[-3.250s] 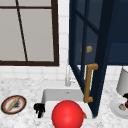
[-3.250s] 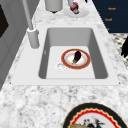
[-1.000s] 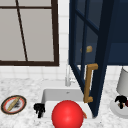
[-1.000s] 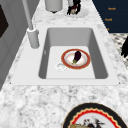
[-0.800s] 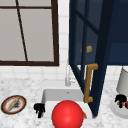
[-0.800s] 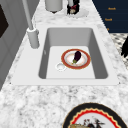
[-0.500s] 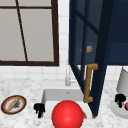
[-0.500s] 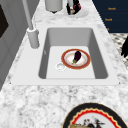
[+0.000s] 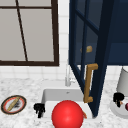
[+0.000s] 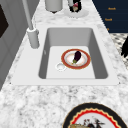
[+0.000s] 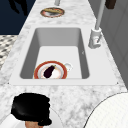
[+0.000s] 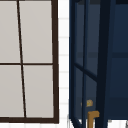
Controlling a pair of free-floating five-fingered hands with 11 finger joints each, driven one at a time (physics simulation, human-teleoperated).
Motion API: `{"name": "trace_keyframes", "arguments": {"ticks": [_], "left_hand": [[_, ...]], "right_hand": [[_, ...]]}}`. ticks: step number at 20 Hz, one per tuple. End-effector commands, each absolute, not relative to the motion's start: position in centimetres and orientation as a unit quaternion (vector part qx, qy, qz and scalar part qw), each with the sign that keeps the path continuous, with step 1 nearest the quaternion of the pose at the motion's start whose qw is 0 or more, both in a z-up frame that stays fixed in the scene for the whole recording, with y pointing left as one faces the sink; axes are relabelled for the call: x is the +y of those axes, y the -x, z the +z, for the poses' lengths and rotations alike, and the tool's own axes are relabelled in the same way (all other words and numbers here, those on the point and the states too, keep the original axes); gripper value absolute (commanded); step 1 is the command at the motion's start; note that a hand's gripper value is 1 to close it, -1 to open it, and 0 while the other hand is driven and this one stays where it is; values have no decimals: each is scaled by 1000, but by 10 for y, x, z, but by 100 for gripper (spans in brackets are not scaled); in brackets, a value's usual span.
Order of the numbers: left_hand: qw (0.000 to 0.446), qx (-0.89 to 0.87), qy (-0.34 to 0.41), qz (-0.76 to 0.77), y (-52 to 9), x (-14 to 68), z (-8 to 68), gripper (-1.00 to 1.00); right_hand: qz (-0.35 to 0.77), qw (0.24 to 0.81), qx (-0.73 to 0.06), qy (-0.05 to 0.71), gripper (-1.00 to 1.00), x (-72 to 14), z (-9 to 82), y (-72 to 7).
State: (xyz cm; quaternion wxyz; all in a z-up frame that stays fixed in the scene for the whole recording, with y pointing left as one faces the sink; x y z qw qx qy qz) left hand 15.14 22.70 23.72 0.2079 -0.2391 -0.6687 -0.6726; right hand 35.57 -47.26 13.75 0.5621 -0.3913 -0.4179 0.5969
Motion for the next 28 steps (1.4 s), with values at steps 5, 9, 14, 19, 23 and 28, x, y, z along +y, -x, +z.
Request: {"name": "trace_keyframes", "arguments": {"ticks": [5, 9, 14, 19, 23, 28], "left_hand": [[208, -669, 239, -673, -151, 227, 237, 0], [208, -669, 239, -673, -151, 227, 237, 0], [208, -669, 239, -673, -151, 227, 237, 0], [208, -669, 239, -673, -151, 227, 237, 0], [208, -669, 239, -673, -151, 227, 237, 0], [208, -669, 239, -673, -151, 227, 237, 0]], "right_hand": [[598, 571, -412, 383, 100, -427, 185, -339], [595, 566, -418, 388, 100, -400, 202, -332], [596, 565, -417, 390, 100, -361, 217, -330], [596, 565, -418, 390, 100, -321, 227, -327], [594, 567, -419, 388, 100, -289, 231, -328], [597, 571, -416, 380, 100, -251, 235, -320]]}}
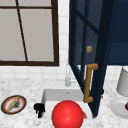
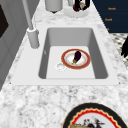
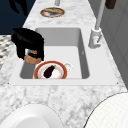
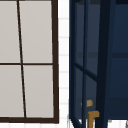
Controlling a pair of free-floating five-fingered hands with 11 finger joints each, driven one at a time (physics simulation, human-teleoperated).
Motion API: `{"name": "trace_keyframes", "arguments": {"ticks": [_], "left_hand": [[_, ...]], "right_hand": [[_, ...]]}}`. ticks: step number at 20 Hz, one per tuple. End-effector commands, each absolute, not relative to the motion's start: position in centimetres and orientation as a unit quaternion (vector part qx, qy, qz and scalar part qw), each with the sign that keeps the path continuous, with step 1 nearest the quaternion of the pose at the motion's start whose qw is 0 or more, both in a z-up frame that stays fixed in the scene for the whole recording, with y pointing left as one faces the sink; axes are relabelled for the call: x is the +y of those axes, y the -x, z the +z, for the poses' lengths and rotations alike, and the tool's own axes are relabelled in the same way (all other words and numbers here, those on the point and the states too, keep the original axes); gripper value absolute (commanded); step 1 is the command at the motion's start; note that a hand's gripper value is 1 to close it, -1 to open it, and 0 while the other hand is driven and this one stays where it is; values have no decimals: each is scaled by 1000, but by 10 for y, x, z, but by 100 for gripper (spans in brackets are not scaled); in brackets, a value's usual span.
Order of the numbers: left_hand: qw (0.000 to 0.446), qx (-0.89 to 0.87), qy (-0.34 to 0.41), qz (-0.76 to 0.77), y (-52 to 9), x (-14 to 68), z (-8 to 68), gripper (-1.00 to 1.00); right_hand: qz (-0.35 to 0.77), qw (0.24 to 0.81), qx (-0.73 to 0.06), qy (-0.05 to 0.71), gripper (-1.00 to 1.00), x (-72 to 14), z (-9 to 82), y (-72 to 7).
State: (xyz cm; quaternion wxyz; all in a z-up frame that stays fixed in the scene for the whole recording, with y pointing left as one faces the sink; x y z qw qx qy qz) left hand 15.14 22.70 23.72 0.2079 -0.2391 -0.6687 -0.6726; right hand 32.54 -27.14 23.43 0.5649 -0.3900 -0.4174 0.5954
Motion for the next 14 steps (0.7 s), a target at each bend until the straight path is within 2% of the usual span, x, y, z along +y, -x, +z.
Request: {"name": "trace_keyframes", "arguments": {"ticks": [1, 14], "left_hand": [[208, -669, 239, -673, -151, 227, 237, 0], [208, -669, 239, -673, -151, 227, 237, 0]], "right_hand": [[595, 570, -418, 382, 100, -241, 236, -321], [587, 574, -440, 364, 100, -144, 218, -312]]}}
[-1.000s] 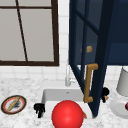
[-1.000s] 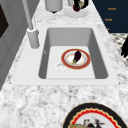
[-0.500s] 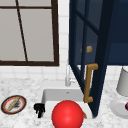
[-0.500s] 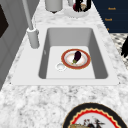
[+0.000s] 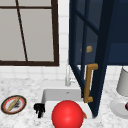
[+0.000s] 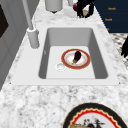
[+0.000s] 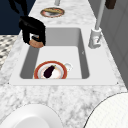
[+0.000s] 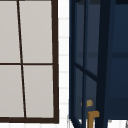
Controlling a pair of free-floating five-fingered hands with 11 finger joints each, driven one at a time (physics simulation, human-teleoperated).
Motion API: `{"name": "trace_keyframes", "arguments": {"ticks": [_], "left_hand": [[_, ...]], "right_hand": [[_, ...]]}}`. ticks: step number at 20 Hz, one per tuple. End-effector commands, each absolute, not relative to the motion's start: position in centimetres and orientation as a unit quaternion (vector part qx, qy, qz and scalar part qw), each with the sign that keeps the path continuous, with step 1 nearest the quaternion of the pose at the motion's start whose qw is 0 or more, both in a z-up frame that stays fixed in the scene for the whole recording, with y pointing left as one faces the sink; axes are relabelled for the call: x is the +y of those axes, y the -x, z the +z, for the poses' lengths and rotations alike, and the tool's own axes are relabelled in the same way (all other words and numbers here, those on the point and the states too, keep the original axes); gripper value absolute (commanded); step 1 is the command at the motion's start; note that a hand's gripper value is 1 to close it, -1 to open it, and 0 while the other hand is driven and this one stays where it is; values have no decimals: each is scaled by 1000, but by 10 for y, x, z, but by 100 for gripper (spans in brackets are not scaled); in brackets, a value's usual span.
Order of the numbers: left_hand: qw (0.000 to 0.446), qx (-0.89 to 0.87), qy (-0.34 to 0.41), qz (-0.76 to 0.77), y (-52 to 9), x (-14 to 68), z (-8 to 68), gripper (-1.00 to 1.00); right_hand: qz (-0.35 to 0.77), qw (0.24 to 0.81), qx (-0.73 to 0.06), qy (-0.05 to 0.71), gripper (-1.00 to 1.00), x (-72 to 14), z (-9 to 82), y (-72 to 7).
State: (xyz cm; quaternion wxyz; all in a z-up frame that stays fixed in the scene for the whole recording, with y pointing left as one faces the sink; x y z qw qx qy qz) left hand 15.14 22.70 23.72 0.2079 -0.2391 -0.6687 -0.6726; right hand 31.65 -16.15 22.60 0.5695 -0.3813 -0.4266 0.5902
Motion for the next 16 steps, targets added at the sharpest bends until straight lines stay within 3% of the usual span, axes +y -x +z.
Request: {"name": "trace_keyframes", "arguments": {"ticks": [1, 16], "left_hand": [[208, -669, 239, -673, -151, 227, 237, 0], [208, -669, 239, -673, -151, 227, 237, 0]], "right_hand": [[586, 574, -444, 362, 100, -138, 215, -310], [579, 582, -441, 361, 100, -68, 154, -270]]}}
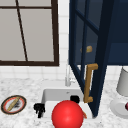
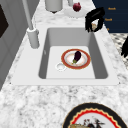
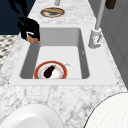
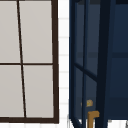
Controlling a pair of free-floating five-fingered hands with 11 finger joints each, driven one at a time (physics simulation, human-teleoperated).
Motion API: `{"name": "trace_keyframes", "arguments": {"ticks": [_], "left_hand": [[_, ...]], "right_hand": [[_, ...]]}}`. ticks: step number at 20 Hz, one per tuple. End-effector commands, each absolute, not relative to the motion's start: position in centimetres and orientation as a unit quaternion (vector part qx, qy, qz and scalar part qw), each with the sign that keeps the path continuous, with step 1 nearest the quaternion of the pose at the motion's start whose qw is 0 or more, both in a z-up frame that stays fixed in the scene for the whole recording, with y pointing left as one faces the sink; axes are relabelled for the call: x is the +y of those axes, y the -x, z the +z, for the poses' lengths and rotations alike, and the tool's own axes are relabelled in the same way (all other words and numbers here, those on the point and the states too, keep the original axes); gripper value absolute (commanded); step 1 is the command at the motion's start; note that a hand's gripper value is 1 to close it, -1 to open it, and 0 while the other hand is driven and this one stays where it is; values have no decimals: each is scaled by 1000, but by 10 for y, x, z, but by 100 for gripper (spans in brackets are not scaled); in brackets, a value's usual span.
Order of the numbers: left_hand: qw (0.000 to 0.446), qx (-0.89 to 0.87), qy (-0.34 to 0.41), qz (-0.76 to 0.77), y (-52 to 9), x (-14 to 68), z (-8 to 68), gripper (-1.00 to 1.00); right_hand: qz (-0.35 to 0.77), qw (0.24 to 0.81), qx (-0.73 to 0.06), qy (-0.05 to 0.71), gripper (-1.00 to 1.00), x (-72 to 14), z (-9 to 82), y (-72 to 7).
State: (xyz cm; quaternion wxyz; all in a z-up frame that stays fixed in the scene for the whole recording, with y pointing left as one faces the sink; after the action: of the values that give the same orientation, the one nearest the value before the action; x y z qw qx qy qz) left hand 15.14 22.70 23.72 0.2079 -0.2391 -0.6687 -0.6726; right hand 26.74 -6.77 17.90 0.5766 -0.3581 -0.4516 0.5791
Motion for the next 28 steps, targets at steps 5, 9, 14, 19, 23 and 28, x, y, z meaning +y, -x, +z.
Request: {"name": "trace_keyframes", "arguments": {"ticks": [5, 9, 14, 19, 23, 28], "left_hand": [[208, -669, 239, -673, -151, 227, 237, 0], [208, -669, 239, -673, -151, 227, 237, 0], [208, -669, 239, -673, -151, 227, 237, 0], [208, -669, 239, -673, -151, 227, 237, 0], [208, -669, 239, -673, -151, 227, 237, 0], [208, -669, 239, -673, -151, 227, 237, 0]], "right_hand": [[581, 566, -467, 352, 100, -60, 115, -298], [579, 564, -476, 346, 100, -66, 81, -323], [580, 568, -475, 340, 100, -75, 39, -351], [576, 566, -479, 345, 100, -77, 0, -347], [570, 568, -486, 342, 100, -80, -31, -360], [569, 570, -486, 338, 100, -84, -66, -382]]}}
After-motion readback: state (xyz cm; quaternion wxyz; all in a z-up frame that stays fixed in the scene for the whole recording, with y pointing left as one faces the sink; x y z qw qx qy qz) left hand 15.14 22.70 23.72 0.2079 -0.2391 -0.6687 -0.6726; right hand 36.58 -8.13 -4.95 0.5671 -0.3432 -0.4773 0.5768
